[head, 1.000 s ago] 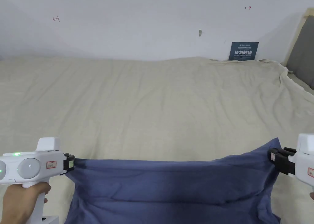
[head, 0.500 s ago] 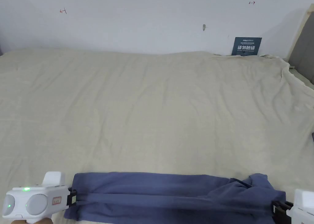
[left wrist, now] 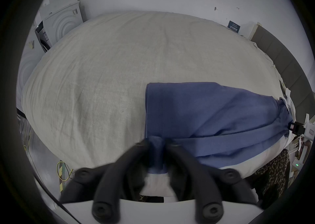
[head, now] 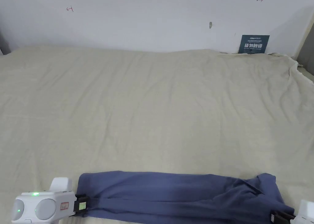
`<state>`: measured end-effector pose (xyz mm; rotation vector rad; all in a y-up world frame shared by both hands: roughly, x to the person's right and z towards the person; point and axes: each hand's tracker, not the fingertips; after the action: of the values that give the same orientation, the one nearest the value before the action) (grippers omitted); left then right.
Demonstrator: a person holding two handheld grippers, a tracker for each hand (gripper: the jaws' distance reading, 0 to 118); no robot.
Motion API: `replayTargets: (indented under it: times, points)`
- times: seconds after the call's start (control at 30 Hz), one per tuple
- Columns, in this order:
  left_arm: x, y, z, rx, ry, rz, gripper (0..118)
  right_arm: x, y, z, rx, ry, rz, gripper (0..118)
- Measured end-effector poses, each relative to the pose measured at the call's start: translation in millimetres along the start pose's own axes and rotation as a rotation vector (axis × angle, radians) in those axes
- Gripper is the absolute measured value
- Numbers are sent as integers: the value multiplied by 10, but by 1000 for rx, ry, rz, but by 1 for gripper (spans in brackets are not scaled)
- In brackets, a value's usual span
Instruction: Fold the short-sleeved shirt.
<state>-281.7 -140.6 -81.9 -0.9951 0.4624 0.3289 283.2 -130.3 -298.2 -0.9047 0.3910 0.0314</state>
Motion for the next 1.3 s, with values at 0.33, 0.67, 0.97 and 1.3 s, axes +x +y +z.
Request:
replayTargets:
  times: [0.33, 0.67, 0.97, 1.3]
  points:
    - [195, 620, 859, 342, -58, 14, 115, -491, 797, 872, 384, 54, 70, 92]
    - [475, 669, 1180, 680, 31, -10, 67, -1078, 919, 1126, 632, -124, 203, 50]
    - [383, 618, 1092, 595, -70, 12, 0, -1152, 934, 1137, 654, -107, 197, 0]
    - [-56, 740, 643, 186, -245, 81, 0, -1100, 946, 1126, 634, -102, 194, 0]
